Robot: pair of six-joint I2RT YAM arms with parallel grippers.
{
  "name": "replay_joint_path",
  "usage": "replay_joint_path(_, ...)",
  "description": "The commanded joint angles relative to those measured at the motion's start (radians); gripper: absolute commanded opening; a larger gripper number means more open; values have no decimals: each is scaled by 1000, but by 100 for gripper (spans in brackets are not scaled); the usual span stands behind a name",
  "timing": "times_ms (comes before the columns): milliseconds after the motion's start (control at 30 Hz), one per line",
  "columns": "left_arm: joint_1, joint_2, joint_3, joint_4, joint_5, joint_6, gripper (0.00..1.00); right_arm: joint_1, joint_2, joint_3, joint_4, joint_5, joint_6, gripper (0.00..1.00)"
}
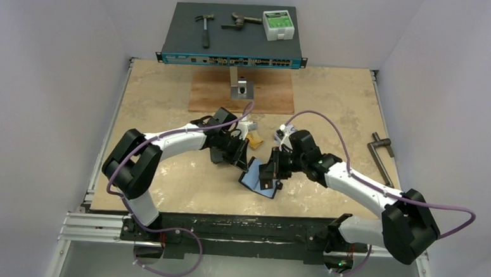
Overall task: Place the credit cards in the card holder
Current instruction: Insert the credit card into the card holder.
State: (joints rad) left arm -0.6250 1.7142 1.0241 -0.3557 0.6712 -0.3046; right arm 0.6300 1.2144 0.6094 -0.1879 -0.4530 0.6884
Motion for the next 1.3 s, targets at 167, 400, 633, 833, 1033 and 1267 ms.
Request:
replay_joint_path(167,-34,-73,201,-247,-157,75,0,1,59,183,-43,24,-10,0)
replay_joint_path(400,-126,-66,233,-316,-294,79,0,2,53,135,-29,26,14,0)
replay_joint_path(633,-147,-38,249,-330,-343,67,0,3,55,116,-32,24,9,0)
replay_joint_path(833,-147,-38,237,-322,-341,67,0,2,76,71,-29,25,2,0)
replay_joint_path(1033,-145,-26,222,-302,-336,68,0,8,136,38,69,-16,31,0)
replay_joint_path(1267,-112,28,180,-272,-336,70,0,16,169,-40,141,-19,49,0)
